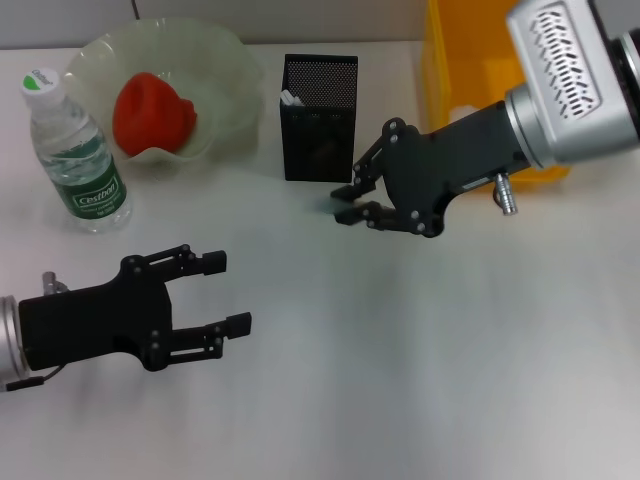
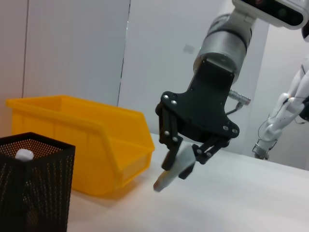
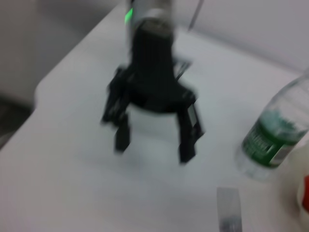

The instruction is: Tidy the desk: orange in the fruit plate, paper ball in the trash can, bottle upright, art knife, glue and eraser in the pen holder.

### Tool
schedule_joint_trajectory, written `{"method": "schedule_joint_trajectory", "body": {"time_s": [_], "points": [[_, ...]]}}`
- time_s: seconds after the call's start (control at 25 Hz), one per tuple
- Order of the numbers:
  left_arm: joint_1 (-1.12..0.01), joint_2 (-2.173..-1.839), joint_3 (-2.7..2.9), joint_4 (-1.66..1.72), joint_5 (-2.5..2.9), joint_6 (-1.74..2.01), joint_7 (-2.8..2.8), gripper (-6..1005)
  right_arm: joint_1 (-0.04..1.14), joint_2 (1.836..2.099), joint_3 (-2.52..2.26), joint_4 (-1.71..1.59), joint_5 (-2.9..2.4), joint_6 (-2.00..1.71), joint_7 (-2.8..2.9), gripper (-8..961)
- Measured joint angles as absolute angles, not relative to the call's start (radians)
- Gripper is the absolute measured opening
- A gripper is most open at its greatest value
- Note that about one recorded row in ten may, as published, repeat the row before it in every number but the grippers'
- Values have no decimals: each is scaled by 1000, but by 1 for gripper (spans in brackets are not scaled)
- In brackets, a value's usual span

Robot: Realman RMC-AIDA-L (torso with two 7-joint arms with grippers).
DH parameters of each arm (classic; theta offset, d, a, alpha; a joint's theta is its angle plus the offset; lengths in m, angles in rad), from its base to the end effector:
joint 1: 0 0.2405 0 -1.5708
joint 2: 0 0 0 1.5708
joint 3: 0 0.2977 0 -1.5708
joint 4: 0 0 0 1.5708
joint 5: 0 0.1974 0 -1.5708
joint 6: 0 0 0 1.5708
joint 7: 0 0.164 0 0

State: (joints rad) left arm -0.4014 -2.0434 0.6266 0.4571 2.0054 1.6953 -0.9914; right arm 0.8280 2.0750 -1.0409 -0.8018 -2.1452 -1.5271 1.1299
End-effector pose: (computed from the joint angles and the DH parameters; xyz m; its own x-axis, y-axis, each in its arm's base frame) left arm -0.3178 0.2754 -0.0462 0.7964 0.2153 0.5652 0.3495 -0.9265 -0.1396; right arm 0.1684 0.3947 -0.0692 0.9270 0.3569 -0.1152 0.3492 -0.9334 -0.0824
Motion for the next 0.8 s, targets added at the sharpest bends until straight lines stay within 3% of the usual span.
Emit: {"method": "schedule_joint_trajectory", "body": {"time_s": [0.36, 0.8], "points": [[-406, -2069, 616, 450, 1996, 1687, -956, 800, 749, 2080, -1037, -698, -1908, -1461, 1098, 138], [-364, -2067, 616, 390, 1892, 1734, -846, 801, 692, 2082, -1034, -600, -1758, -1422, 1016, 139]]}}
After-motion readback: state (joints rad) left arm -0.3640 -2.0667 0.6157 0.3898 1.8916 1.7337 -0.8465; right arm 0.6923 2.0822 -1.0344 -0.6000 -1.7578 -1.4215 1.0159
